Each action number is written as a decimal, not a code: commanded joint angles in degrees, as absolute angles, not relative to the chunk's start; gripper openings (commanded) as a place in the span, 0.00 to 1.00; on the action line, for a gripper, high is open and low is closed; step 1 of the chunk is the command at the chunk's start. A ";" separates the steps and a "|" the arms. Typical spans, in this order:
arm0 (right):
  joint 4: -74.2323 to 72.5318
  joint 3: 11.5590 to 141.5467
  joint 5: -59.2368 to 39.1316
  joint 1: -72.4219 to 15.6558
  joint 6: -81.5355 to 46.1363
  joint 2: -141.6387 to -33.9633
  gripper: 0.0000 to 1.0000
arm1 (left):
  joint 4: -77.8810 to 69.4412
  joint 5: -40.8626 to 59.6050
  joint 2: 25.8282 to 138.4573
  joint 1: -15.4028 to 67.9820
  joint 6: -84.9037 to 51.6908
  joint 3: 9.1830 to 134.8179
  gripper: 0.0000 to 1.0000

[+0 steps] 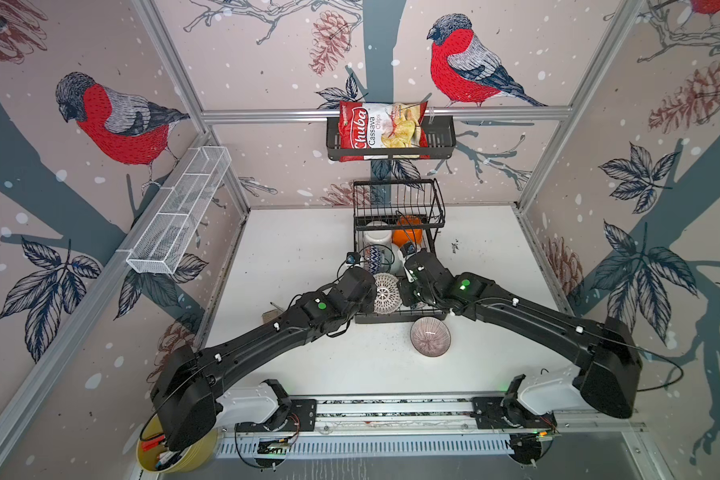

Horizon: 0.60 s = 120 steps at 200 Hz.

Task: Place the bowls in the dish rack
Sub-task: 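Grasp the maroon-patterned bowl's rim with the right gripper while the left holds it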

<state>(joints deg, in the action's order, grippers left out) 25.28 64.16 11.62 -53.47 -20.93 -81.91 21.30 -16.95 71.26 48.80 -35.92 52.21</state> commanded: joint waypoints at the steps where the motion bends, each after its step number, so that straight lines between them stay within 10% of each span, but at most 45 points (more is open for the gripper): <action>1: 23.90 64.66 12.17 -53.64 -21.00 -82.66 0.28 | 17.14 -17.23 70.68 48.54 -35.88 52.12 0.00; 120: 23.88 65.43 14.72 -54.31 -22.22 -85.25 0.06 | 16.77 -17.02 70.69 48.25 -35.98 51.39 0.00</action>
<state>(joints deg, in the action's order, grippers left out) 24.32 64.77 12.12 -54.02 -21.15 -84.93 20.29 -16.69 70.74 48.42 -35.51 51.53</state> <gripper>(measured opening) 0.085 0.071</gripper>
